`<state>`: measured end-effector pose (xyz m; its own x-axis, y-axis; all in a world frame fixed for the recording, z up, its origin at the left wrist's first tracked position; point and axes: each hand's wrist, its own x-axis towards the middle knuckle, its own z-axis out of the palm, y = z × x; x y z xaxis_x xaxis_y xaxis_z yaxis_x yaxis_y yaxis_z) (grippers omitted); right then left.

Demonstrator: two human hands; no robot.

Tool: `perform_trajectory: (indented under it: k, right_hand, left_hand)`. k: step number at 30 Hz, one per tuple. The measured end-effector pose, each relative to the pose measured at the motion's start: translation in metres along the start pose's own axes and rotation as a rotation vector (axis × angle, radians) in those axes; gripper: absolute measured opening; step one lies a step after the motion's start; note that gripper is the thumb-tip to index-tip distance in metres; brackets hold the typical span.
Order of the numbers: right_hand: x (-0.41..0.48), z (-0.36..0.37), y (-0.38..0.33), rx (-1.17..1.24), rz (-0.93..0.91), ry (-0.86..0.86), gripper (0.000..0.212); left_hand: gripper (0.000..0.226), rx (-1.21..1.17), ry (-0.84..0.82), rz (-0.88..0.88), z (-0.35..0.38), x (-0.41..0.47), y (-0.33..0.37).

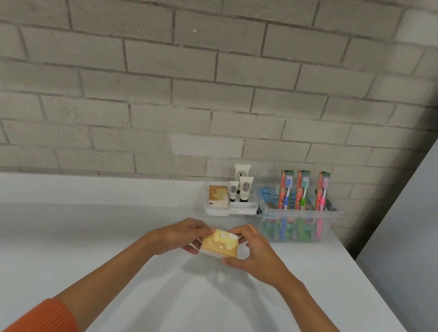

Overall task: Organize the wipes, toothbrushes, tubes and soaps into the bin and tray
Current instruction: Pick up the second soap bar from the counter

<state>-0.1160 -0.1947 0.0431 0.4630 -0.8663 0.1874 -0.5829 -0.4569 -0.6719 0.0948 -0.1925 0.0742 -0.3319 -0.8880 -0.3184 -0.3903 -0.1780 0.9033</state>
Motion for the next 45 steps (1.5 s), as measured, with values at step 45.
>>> perform_trajectory:
  k: [45]
  right_hand:
    - [0.128,0.037,0.008,0.047,0.202,0.725,0.016]
  left_hand:
    - [0.031,-0.128,0.483,0.118,-0.061,0.139,0.012]
